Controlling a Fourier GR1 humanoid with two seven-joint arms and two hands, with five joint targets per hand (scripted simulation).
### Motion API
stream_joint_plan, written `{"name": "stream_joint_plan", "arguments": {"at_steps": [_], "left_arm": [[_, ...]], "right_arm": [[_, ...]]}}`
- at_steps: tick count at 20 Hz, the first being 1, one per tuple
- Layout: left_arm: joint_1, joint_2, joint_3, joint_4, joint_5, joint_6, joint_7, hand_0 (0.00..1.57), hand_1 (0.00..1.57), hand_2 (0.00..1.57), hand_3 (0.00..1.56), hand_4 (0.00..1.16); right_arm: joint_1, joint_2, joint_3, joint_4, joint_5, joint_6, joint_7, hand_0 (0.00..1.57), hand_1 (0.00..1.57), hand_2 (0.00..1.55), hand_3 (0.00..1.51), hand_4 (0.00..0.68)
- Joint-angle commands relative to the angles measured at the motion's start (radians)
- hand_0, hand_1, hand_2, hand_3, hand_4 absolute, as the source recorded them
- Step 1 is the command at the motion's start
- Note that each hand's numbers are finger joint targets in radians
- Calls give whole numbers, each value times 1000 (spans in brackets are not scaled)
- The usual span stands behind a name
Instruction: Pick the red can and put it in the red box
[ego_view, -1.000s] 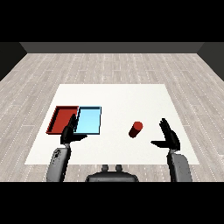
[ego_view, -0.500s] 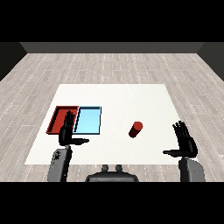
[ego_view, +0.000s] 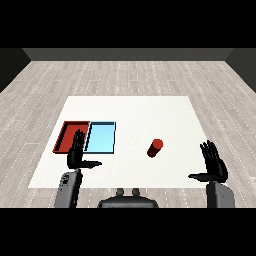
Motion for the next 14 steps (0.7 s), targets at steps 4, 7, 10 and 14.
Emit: {"name": "stream_joint_plan", "arguments": {"at_steps": [4, 7, 10, 14], "left_arm": [[90, -16, -26, -145, -8, 14, 39, 0, 0, 0, 0, 0], [0, 4, 23, -56, 27, -3, 44, 0, 0, 0, 0, 0], [-76, 7, 52, 57, 16, 0, -14, 0, 0, 0, 0, 0], [-59, 8, 57, 1, 45, -5, 41, 0, 0, 0, 0, 0]], "right_arm": [[0, 42, 16, -12, 8, -2, 51, 0, 0, 0, 0, 0], [-66, 72, 57, -92, 16, -83, 174, 0, 0, 0, 0, 0], [-133, 59, 60, 82, 106, -68, 43, 0, 0, 0, 0, 0], [-189, 70, 72, 84, 73, -97, 122, 0, 0, 0, 0, 0]]}}
